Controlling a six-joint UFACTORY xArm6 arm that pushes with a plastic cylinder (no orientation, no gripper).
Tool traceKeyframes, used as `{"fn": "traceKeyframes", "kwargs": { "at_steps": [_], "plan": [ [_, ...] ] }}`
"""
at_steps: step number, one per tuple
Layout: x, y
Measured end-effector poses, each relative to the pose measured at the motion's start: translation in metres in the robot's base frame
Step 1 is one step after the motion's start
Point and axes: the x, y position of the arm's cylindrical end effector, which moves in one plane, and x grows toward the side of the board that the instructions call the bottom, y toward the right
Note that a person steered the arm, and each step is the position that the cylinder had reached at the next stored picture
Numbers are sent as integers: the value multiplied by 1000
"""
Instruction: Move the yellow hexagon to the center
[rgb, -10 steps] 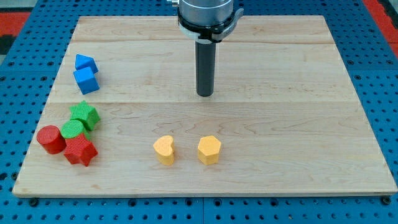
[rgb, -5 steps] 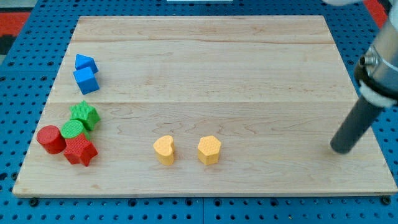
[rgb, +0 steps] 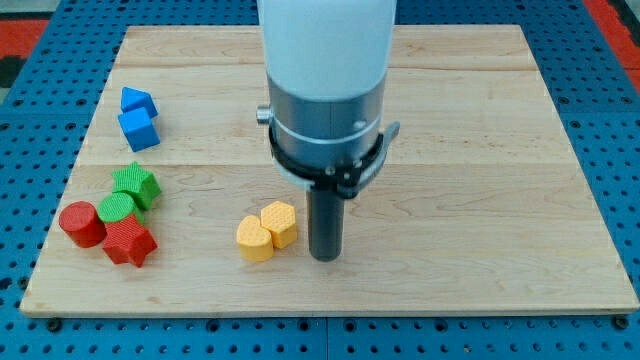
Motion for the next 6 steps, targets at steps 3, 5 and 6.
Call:
{"fn": "traceKeyframes", "kwargs": {
  "at_steps": [3, 5, 6],
  "plan": [
    [11, -65],
    [-43, -33],
    [-73, -26]
  ]
}}
